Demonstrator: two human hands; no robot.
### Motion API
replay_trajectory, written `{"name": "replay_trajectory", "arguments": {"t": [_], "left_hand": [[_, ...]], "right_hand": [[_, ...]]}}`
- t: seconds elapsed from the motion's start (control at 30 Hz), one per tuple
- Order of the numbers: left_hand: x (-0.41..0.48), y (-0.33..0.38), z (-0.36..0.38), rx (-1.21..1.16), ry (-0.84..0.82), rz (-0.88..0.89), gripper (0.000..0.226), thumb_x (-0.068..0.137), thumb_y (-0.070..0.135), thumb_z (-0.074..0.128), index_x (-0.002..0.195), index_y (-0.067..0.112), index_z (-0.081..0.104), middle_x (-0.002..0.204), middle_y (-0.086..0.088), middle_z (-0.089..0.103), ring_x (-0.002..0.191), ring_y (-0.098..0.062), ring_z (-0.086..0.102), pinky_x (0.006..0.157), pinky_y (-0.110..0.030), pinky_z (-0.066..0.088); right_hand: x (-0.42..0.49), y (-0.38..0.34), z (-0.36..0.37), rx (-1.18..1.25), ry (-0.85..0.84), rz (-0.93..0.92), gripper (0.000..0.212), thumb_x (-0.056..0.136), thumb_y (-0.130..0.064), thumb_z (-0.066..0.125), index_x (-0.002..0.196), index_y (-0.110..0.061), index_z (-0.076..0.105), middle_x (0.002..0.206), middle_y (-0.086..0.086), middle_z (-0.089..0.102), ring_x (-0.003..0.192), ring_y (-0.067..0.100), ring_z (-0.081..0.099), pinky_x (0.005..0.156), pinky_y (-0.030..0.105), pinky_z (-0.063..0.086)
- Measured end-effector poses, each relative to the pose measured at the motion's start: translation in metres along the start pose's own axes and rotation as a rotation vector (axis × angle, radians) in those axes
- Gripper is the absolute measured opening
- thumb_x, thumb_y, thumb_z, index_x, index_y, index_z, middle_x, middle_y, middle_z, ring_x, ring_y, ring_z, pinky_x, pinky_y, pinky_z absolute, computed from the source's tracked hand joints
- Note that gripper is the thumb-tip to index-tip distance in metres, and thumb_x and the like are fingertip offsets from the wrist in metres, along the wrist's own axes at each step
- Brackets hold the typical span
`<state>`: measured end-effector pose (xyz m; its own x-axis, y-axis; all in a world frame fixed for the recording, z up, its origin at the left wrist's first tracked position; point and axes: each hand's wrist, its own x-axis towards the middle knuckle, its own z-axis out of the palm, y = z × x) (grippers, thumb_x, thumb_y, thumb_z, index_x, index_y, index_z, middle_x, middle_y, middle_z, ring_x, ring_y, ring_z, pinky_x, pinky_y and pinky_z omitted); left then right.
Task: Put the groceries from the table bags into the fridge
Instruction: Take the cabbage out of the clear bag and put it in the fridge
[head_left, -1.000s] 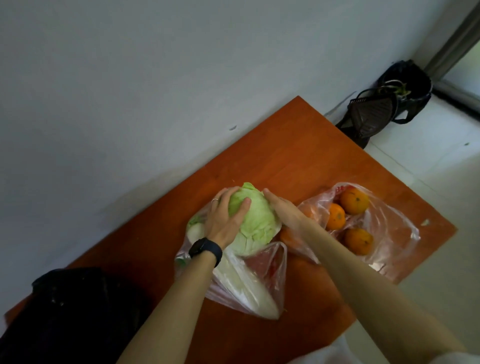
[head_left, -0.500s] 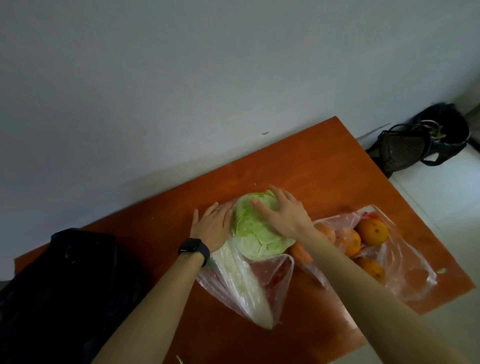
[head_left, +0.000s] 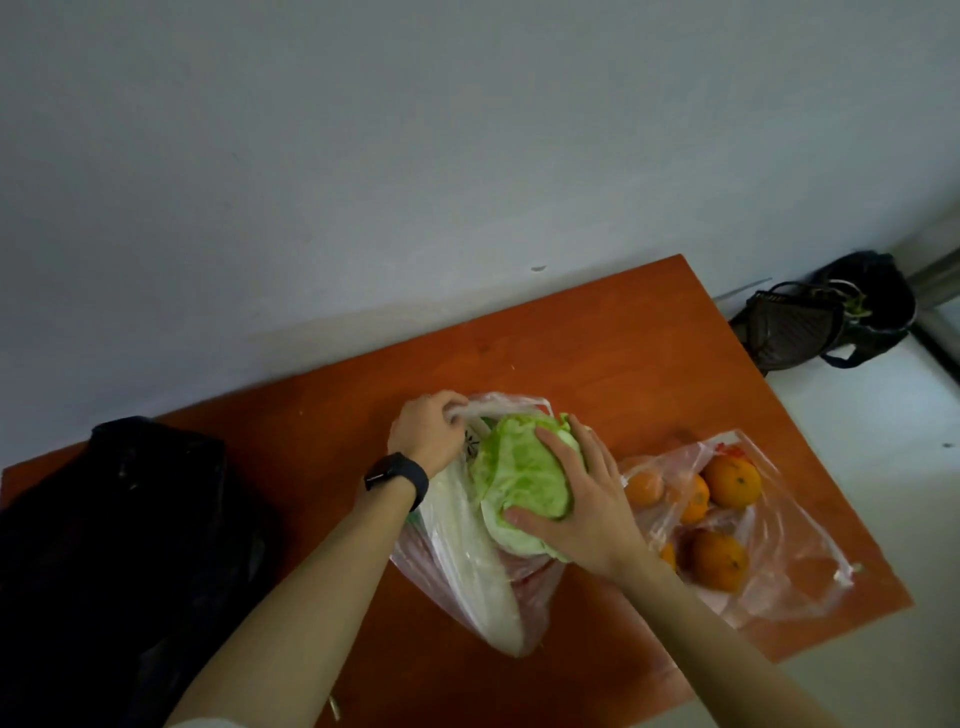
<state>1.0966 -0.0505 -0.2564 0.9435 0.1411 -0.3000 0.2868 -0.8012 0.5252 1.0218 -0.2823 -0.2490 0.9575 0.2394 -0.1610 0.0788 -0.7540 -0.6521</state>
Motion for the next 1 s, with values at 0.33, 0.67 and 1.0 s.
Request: {"name": "replay_trajectory", "arguments": {"t": [0.33, 0.67, 1.0], "left_hand": [[-0.078, 0.057, 0.033, -0.632, -0.035, -0.078, 0.077, 0.083, 0.058, 0.067, 0.147, 0.027, 0.036, 0.147, 0.010, 0.041, 0.132, -0.007, 0.041, 0.108, -0.033, 0.042], [-0.076, 0.049, 0.049, -0.632, 0.006, -0.158, 0.081, 0.064, 0.081, 0.069, 0.129, 0.041, 0.042, 0.131, 0.007, 0.050, 0.118, -0.015, 0.053, 0.095, -0.040, 0.052], [-0.091, 0.063, 0.068, -0.597, 0.135, -0.177, 0.074, 0.071, 0.072, 0.068, 0.133, 0.038, 0.045, 0.127, 0.017, 0.051, 0.120, -0.007, 0.047, 0.105, -0.042, 0.044]], "right_hand": [[-0.001, -0.002, -0.007, 0.610, 0.222, 0.421, 0.068, 0.097, -0.066, 0.038, 0.153, -0.028, 0.030, 0.157, -0.006, 0.035, 0.144, 0.014, 0.034, 0.112, 0.031, 0.030], [0.011, 0.011, -0.003, 0.540, 0.059, 0.514, 0.048, 0.099, -0.044, 0.031, 0.128, -0.017, 0.057, 0.138, 0.003, 0.051, 0.131, 0.024, 0.040, 0.112, 0.043, 0.030], [-0.007, 0.002, 0.018, 0.584, 0.238, 0.534, 0.070, 0.088, -0.080, 0.030, 0.140, -0.037, 0.050, 0.135, -0.007, 0.058, 0.126, 0.016, 0.052, 0.108, 0.048, 0.042]]}}
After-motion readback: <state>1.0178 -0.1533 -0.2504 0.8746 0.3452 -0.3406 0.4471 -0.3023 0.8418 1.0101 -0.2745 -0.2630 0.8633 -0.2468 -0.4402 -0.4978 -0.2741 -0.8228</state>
